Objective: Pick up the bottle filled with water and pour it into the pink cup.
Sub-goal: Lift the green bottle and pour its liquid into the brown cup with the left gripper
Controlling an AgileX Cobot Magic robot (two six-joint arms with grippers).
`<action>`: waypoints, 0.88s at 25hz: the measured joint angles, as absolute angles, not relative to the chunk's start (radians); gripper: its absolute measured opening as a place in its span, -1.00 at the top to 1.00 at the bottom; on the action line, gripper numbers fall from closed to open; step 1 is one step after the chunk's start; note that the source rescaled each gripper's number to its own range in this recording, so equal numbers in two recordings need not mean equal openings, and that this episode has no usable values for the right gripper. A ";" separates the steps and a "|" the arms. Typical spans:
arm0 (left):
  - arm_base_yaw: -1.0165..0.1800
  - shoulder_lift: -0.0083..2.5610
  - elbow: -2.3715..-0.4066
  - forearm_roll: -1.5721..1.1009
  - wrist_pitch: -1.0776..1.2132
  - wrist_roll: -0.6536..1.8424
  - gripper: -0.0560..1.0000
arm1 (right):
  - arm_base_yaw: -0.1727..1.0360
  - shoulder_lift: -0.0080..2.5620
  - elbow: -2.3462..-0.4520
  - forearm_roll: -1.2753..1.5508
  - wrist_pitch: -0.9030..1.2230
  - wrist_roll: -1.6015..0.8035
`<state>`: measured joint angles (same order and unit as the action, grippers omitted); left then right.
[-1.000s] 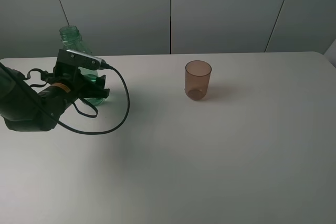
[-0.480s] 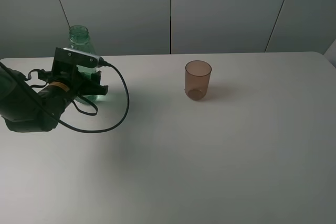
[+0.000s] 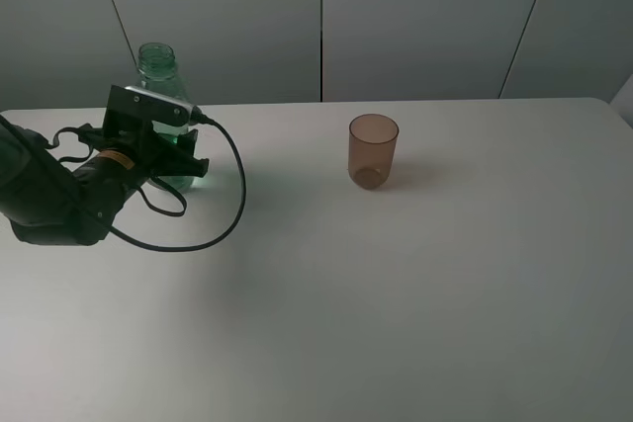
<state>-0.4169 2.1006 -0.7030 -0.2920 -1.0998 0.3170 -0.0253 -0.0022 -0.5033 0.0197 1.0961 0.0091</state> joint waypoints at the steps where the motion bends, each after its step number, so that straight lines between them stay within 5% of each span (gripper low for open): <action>1: -0.417 2.095 -0.719 -0.259 -1.097 0.317 0.89 | -0.025 -0.002 -0.503 0.020 1.096 0.009; 22: -0.417 2.119 -1.350 0.363 -0.773 0.317 0.89 | -0.025 -0.002 -0.503 0.020 1.096 0.009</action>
